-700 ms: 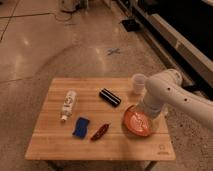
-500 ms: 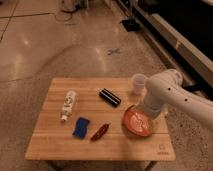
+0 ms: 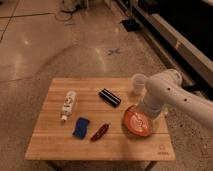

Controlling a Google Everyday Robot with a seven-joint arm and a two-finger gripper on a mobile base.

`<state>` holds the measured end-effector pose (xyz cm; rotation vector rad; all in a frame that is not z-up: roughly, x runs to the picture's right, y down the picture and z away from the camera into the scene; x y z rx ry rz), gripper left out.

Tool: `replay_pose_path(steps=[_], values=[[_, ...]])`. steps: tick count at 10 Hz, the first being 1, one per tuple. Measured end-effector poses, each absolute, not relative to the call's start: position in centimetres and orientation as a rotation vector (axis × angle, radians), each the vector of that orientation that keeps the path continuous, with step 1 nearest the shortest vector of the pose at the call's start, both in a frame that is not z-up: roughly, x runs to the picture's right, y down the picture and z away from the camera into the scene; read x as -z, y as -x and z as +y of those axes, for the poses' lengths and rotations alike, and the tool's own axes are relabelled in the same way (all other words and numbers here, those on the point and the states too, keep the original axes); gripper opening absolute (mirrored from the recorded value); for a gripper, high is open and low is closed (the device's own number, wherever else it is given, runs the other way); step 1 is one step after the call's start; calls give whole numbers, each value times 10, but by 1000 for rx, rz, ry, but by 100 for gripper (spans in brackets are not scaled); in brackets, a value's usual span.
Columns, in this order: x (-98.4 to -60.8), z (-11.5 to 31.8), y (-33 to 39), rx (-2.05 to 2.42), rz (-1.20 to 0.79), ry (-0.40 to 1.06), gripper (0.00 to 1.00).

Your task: Place the pepper in the ceramic cup

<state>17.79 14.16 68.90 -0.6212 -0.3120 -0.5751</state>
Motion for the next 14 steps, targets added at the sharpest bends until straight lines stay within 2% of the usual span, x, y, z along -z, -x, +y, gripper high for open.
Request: replay_pose_path(steps=[11,14], values=[[-690,142,-178,577,-311,622,80],[-721,145,-131,711,-311,601,80]])
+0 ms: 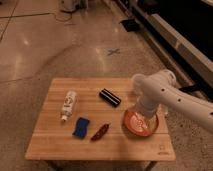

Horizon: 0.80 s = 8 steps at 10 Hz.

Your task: Place the pepper in the ceramic cup

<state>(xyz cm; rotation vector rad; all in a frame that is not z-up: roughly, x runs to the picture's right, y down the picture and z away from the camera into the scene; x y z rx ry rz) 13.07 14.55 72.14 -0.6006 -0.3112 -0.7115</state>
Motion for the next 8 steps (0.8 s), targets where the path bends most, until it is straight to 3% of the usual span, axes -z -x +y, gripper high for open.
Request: replay_pose_path(steps=[4,8], values=[[-789,163,-43,853,-334,590,80],[-831,182,-29,825,-325,640,80]])
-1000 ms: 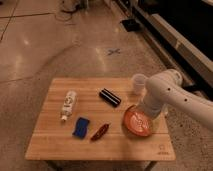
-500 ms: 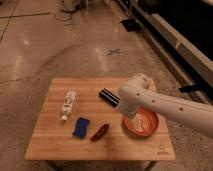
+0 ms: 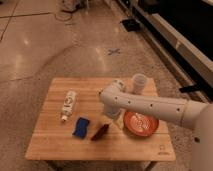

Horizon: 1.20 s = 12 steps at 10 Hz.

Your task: Place the pepper in the ceramic cup

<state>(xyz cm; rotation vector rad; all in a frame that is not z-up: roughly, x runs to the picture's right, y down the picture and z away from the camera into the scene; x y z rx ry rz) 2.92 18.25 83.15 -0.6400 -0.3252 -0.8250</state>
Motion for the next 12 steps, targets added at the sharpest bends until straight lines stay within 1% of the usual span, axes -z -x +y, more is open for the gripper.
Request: replay_pose_path(steps=[3,6,12], values=[[-842,196,-30,752,-335,677,80],[-838,205,-20,715,-362,694,80],[-834,202,-4,684,-444,605,80]])
